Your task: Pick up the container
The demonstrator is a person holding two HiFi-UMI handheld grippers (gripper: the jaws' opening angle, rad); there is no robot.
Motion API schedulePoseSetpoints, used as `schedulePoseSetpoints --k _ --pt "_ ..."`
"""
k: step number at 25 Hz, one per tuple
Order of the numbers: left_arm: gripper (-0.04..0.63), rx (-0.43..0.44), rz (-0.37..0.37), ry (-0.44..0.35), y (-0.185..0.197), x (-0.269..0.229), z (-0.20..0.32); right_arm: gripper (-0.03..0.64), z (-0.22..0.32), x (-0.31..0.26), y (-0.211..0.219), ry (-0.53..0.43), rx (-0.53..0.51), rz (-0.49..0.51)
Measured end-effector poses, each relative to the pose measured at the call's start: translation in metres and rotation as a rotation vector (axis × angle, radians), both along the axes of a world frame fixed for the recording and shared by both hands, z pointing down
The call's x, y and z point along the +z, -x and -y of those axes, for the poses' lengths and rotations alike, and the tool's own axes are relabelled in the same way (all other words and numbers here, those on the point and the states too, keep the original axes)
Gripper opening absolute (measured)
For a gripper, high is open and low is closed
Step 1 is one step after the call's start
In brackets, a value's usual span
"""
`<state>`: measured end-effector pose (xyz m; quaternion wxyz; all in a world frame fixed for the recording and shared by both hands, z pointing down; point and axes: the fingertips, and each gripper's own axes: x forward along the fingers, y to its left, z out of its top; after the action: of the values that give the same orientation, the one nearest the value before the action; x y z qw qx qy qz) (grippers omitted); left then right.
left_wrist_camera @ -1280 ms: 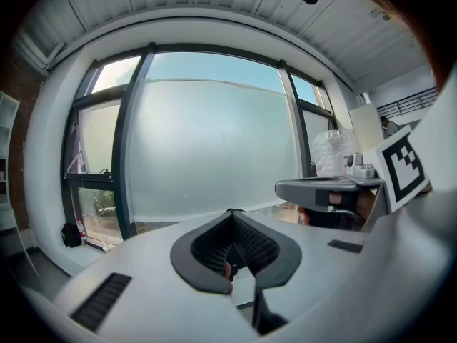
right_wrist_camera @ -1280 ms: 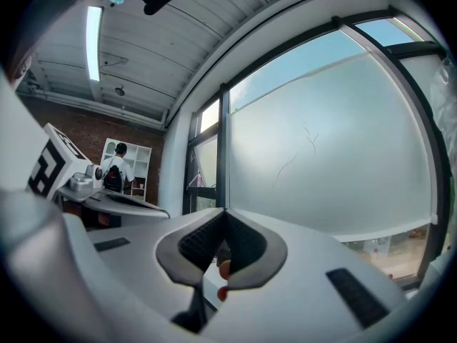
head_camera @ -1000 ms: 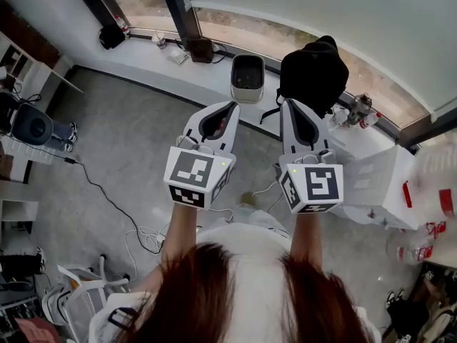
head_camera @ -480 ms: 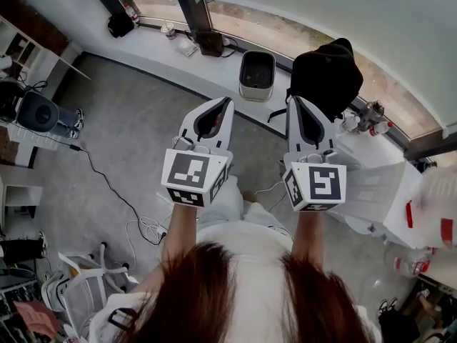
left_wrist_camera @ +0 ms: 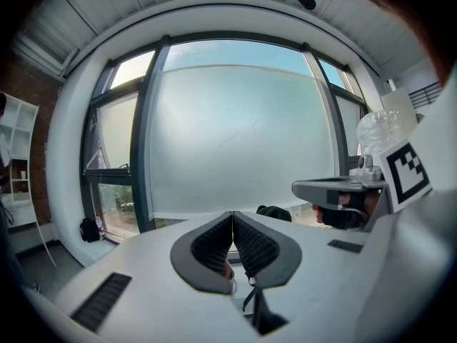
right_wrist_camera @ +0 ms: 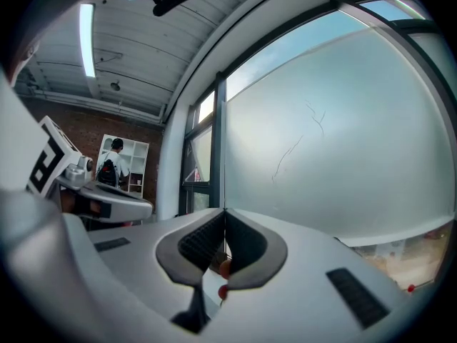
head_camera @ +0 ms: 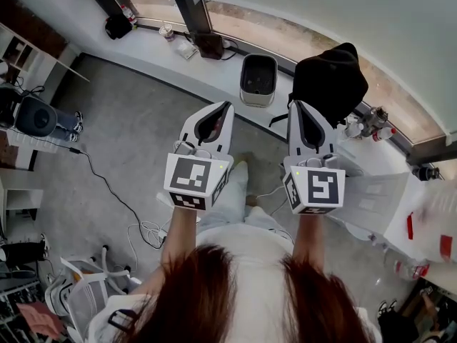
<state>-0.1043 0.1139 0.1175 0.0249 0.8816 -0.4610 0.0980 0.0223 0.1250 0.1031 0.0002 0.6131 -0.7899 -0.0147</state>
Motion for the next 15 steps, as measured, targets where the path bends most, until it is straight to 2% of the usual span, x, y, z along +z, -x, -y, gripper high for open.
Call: schedulePoseSetpoints --k 5,15 --pt "0.017 0.006 -0.013 0.011 0.001 0.008 0.031 0.025 0.029 0.011 0.0 0.021 0.015 -0.008" --pt "0.017 0.013 -0.034 0.056 -0.001 0.054 0.087 0.025 0.083 0.058 -0.003 0.082 0.052 -0.023"
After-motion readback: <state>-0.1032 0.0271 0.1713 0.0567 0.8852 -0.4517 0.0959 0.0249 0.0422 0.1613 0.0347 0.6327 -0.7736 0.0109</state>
